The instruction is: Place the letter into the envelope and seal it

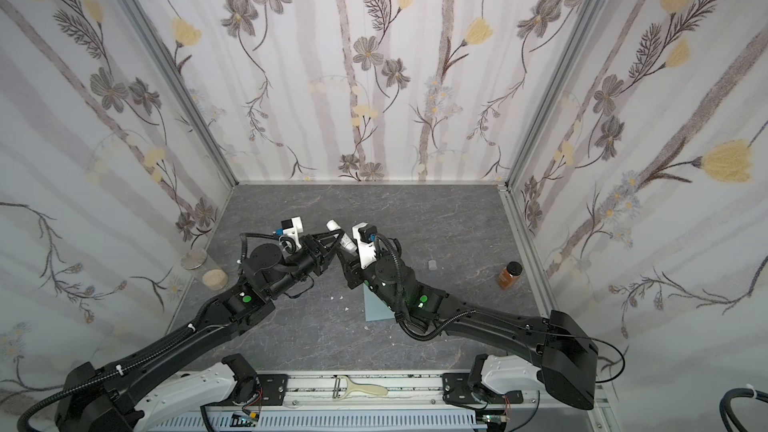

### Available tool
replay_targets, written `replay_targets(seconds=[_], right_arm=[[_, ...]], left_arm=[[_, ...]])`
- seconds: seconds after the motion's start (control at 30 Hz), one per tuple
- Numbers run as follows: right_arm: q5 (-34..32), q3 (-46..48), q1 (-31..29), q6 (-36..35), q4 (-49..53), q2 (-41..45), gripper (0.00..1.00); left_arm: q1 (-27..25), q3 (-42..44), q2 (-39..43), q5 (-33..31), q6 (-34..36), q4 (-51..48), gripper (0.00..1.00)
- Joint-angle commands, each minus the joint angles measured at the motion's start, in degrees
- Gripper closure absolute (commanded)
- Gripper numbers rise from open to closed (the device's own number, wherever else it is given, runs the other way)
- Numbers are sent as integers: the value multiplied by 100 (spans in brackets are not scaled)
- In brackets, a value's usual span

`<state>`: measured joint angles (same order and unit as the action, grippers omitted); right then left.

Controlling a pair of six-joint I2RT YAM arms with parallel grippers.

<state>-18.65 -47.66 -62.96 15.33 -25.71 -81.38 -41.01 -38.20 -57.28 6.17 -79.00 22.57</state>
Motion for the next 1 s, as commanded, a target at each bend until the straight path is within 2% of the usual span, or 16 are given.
replay_targets(seconds=[0.0, 0.43, 0.6, 0.77, 0.83, 0.9, 0.97], right_arm=[[-133, -1, -6, -227, -229, 11, 60], [-322, -47, -6, -392, -547, -119, 59], [-393, -71, -6, -443, -652, -165, 67], [-394, -119, -6, -487, -639, -194, 80], [-377, -131, -6, -495, -620, -202, 78], [-392, -138, -16, -489, -590, -181, 65], [-402, -124, -32, -479, -589, -152, 64]], left_arm=[[10, 60, -46, 223, -242, 489, 100], [11, 84, -38, 283, -312, 545, 100], [14, 93, -38, 305, -337, 567, 100], [14, 110, -38, 298, -353, 578, 100], [12, 119, -33, 285, -353, 582, 100], [14, 128, -25, 271, -356, 582, 100], [10, 137, -20, 253, -362, 583, 100]])
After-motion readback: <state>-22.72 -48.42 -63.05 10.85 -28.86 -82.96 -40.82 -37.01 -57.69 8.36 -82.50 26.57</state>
